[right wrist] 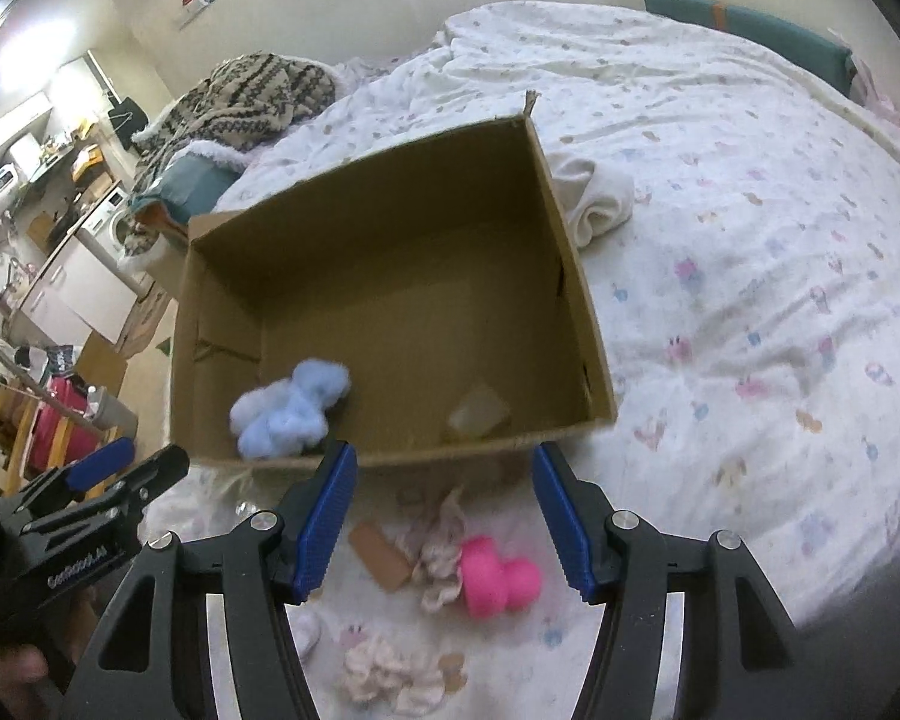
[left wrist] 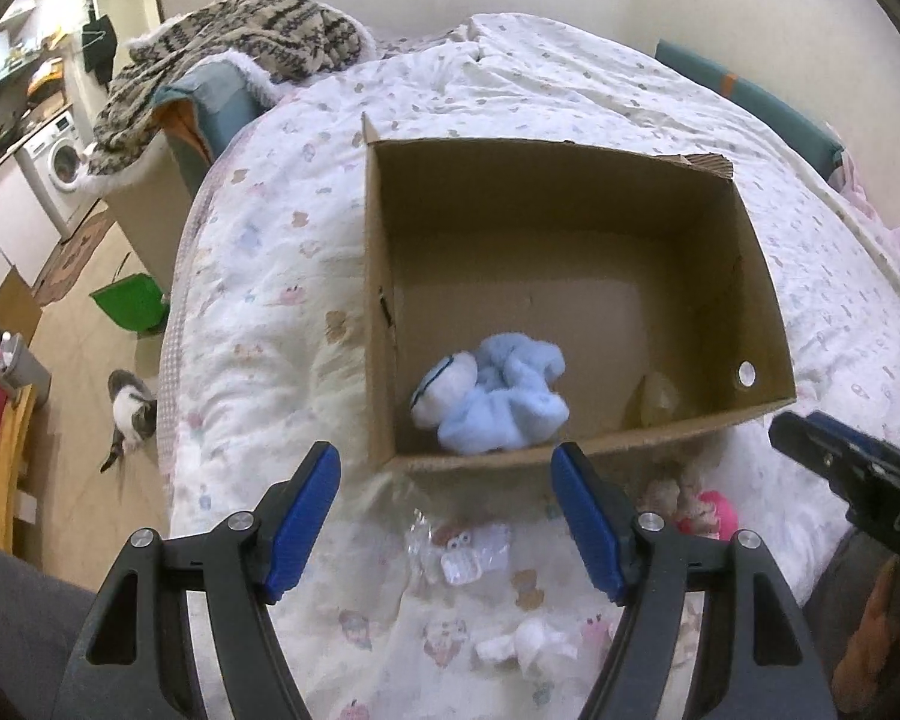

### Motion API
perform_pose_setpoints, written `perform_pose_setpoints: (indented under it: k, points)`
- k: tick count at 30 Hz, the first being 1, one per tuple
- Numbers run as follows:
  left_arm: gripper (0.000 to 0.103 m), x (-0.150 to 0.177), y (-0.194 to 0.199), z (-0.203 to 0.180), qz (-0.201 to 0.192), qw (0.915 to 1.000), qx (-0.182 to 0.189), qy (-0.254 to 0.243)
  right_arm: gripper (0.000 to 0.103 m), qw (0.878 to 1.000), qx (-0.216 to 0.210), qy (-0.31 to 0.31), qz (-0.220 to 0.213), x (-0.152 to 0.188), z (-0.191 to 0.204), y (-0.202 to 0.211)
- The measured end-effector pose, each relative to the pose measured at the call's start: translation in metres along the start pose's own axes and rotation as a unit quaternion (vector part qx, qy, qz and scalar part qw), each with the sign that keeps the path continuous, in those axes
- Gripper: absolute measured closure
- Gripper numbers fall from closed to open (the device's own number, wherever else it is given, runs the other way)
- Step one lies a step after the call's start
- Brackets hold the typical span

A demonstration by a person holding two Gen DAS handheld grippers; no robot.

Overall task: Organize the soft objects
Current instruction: 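Lower the left gripper onto the white sock and close it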

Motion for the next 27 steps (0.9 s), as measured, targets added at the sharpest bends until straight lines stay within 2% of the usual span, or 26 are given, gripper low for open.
perform_pose_setpoints:
  k: [8,14,18,23,27]
  points:
    - [0.033,0.017,0.004,0.008,0.020,0.9997,-0.003,0.014,0.039,0.999,-0.019,-0.017,0.022,0.024,0.008,0.006]
    - [0.033,0.030,-0.001,0.019,0.055,0.9976,0.003,0.041,0.039,0.998,-0.025,-0.024,0.045,0.036,0.014,0.002]
    - [0.033,0.042,-0.014,0.025,0.098,0.9934,0.006,0.059,0.039,0.996,-0.033,-0.036,0.075,0.046,0.014,-0.010]
    - [0.033,0.068,-0.038,0.022,0.182,0.9780,0.048,0.090,0.039,0.994,-0.024,-0.045,0.094,0.051,0.011,-0.020]
    - [0.033,0.084,-0.052,0.000,0.212,0.9734,0.063,0.059,0.039,0.993,-0.020,-0.063,0.101,0.053,0.005,-0.023]
Point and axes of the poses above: each gripper's, at about its wrist camera, not at the fingertips, and y roughly against the way its jaws point, z to its left, x to its underside, the point moved 5 cm from there along -y, roughly the way its jaws point, and after that the axes turned 9 degrees about y, right-handed, at the moved point
